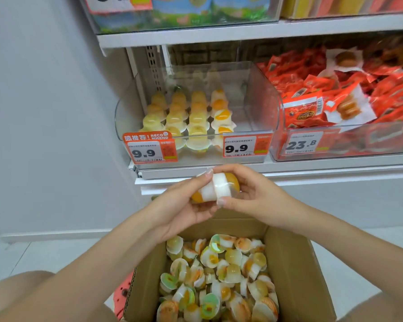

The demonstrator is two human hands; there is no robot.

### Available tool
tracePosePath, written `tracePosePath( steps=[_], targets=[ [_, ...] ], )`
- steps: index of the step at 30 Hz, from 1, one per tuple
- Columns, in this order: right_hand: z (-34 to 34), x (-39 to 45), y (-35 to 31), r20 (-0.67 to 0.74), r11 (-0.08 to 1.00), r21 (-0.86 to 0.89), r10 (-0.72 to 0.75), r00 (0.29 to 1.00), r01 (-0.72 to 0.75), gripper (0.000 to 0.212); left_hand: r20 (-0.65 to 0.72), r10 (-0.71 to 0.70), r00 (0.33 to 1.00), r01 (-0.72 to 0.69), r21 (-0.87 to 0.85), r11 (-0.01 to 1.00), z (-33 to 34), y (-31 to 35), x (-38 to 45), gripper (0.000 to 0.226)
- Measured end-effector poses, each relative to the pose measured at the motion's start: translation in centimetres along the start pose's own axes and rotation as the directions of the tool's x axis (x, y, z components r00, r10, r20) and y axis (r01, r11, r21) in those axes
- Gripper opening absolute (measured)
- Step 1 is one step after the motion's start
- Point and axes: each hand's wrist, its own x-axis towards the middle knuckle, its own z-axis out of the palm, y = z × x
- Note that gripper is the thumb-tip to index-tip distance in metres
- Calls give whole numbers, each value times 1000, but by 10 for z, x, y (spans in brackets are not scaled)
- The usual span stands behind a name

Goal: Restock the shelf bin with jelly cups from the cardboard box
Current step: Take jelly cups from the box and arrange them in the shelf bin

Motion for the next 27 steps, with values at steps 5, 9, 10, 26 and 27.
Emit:
tracePosePath(
  steps=[5,9,10,26,27],
  targets=[
    [-9,5,4,34,996,62,57,998,-59,66,-59,-82,995,86,67,994,7,8,10,52],
    [-11,17,1,-52,999,-34,40,998,-42,62,-73,-82,994,90,125,988,7,15,15,29],
    [-13,19,0,-62,997,-61,40,997,-44,60,-50,-83,995,89,121,989,6,17,15,29],
    [-21,30,-14,-72,968,-251,-23,997,4,58,27,-38,999,41,-113,993,9,28,12,47],
    [-21,30,-15,-72,968,-250,-23,997,4,58,24,-35,999,38,-104,994,8,28,12,46]
  ],
)
